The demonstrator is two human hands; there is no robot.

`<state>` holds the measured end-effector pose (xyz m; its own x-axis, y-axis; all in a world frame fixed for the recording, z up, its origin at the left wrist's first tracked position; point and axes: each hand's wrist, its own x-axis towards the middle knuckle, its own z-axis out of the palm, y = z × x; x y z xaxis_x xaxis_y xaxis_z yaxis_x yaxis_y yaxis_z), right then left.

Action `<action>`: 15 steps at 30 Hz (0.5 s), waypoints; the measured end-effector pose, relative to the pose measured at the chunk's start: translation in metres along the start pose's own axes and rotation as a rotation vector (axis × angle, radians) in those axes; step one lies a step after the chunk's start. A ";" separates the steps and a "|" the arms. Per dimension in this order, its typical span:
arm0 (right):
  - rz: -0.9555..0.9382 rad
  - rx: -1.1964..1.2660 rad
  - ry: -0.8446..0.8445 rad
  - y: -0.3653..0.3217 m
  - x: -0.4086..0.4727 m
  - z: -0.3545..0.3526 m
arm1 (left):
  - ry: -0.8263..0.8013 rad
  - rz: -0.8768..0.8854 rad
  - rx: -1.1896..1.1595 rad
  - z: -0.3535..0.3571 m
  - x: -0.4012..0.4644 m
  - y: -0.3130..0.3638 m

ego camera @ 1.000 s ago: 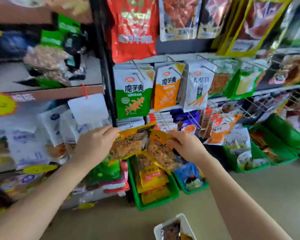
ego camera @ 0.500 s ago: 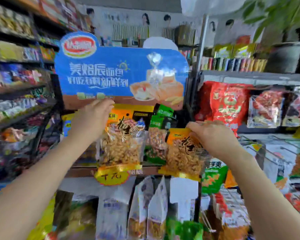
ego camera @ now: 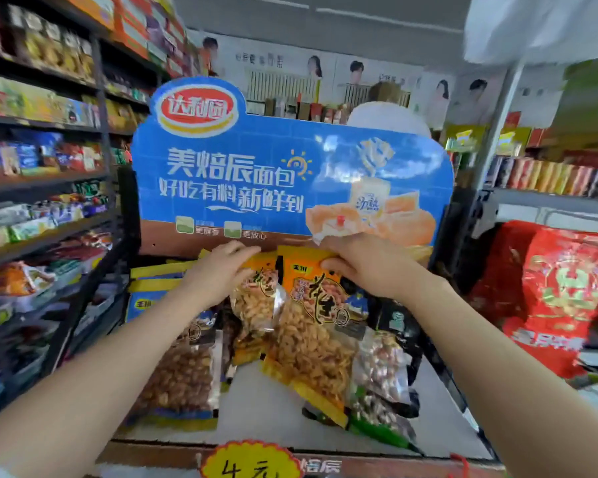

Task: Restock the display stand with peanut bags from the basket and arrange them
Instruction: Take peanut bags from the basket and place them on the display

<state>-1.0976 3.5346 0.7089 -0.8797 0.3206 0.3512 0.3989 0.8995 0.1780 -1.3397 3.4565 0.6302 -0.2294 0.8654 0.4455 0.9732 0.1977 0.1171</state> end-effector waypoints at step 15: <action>0.056 -0.246 0.054 -0.026 0.067 0.103 | -0.006 0.223 0.194 0.010 -0.098 -0.002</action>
<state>-1.1932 3.5633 0.6332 -0.8422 0.3457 0.4138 0.5031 0.7798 0.3726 -1.3193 3.3760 0.5771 -0.0102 0.8997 0.4363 0.9841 0.0863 -0.1551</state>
